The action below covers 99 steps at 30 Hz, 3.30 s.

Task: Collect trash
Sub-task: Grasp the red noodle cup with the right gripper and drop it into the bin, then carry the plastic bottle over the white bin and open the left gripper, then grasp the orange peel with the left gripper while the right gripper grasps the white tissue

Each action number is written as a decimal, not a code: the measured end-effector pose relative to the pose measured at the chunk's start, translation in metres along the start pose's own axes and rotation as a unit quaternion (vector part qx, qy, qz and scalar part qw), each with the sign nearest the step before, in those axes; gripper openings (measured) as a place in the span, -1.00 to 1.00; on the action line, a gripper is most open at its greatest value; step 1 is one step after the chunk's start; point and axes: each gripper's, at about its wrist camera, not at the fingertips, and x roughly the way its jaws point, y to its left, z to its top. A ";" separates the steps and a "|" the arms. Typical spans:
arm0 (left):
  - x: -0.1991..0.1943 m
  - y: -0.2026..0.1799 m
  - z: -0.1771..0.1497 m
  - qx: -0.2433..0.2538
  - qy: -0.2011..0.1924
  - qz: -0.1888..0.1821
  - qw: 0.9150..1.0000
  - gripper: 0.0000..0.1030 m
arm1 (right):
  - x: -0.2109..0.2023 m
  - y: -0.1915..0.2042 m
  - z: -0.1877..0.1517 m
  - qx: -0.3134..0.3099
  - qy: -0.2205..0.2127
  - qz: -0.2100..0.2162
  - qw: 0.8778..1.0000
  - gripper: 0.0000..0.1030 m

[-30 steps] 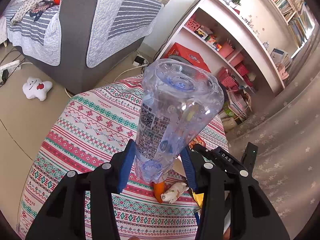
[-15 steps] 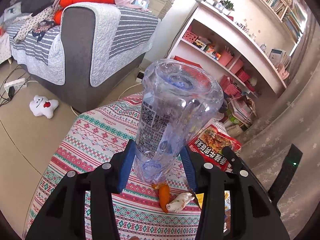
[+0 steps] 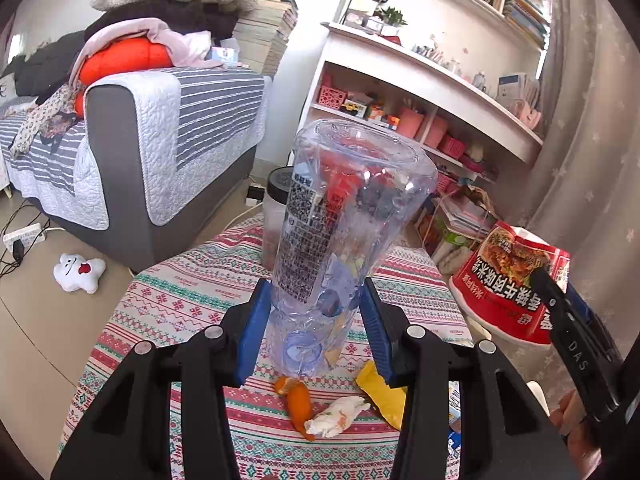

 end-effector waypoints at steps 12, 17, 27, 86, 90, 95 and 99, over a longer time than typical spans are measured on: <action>0.008 -0.070 -0.033 0.067 0.034 -0.051 0.996 -0.12 | -0.050 -0.125 -0.005 0.025 0.013 -0.104 0.994 -0.40; 0.008 -0.098 -0.045 0.093 0.045 -0.071 0.992 -0.12 | -0.069 -0.178 -0.022 0.049 0.037 -0.155 0.986 -0.42; 0.005 -0.156 -0.068 0.117 0.061 -0.124 0.983 -0.12 | -0.063 -0.235 -0.055 0.128 0.134 -0.120 0.975 0.57; 0.048 -0.338 -0.153 0.280 0.105 -0.085 0.950 0.71 | -0.089 -0.297 -0.039 0.178 0.117 -0.287 0.934 0.87; 0.054 -0.297 -0.144 0.275 0.103 -0.045 0.955 0.73 | -0.066 -0.257 -0.037 0.140 0.132 -0.256 0.947 0.87; 0.066 -0.232 -0.126 0.244 0.114 0.010 0.963 0.73 | -0.037 -0.201 -0.039 0.086 0.155 -0.215 0.960 0.87; 0.079 -0.174 -0.106 0.202 0.135 0.050 0.969 0.73 | -0.018 -0.162 -0.042 0.056 0.171 -0.181 0.967 0.87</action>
